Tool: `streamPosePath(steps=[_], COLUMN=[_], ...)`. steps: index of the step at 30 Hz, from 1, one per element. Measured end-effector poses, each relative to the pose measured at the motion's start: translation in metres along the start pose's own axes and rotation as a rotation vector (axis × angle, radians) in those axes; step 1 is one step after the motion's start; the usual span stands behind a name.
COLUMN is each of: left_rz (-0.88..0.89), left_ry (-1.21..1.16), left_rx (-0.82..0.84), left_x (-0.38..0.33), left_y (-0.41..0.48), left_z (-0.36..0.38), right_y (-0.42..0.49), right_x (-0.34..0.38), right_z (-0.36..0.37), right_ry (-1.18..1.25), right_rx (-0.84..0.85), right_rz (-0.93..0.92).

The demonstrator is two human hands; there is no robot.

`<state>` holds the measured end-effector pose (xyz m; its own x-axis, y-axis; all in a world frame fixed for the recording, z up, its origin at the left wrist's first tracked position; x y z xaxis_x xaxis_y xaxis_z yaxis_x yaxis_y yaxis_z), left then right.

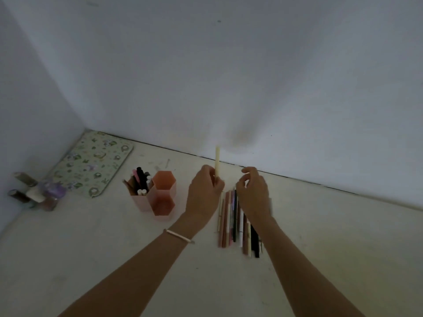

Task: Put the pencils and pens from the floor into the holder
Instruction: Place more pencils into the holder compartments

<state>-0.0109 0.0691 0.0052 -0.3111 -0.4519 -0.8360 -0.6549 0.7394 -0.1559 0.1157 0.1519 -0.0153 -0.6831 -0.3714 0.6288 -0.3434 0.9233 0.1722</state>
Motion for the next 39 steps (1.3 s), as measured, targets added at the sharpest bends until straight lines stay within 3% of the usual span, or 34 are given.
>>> streamPosePath(steps=[4,10,14,16,21,27,31,39], left_rz=[0.088,0.047,0.064,0.083,0.079,0.125,0.279,0.202], left_ry=[-0.211,-0.263,-0.321,-0.333,-0.204,0.075,0.276,-0.119], left_rx=[-0.051,-0.102,-0.09,-0.123,-0.392,-0.414,-0.486,-0.605], left_x=[-0.035,-0.033,-0.023,-0.018,0.018,0.067,0.078,0.069], left_y=[-0.015,-0.03,-0.029,-0.025,-0.014,-0.012,-0.013,-0.009], left_z=[-0.045,-0.084,-0.098,-0.117,-0.185,-0.177,-0.163,-0.209], right_y=[0.015,0.012,0.012,0.02,0.04,0.016,-0.006,-0.042], right_x=[-0.005,-0.003,-0.003,0.007,0.077,0.163,0.192,0.203], right_z=[0.055,0.086,0.095,0.08,0.014,-0.023,-0.016,0.033], right_ry=[-0.159,-0.464,-0.213,-0.032,0.316,0.639,0.659,0.398], right_rx=[0.226,0.304,0.303,0.215,-0.126,-0.403,-0.401,-0.2], right_rz=[0.094,-0.122,-0.034,0.032,-0.08,-0.241,-0.337,-0.569])
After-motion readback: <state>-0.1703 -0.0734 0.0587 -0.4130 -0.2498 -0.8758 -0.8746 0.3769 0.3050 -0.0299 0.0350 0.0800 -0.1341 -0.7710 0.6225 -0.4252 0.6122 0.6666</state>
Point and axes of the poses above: each hand's wrist, its own y-axis towards the middle knuckle, its own z-axis out of the palm, x = y × z, the point moved 5 cm from there along y, towards the middle knuckle, and after that the axes turned 9 degrees about -z, right-handed, at the moved point
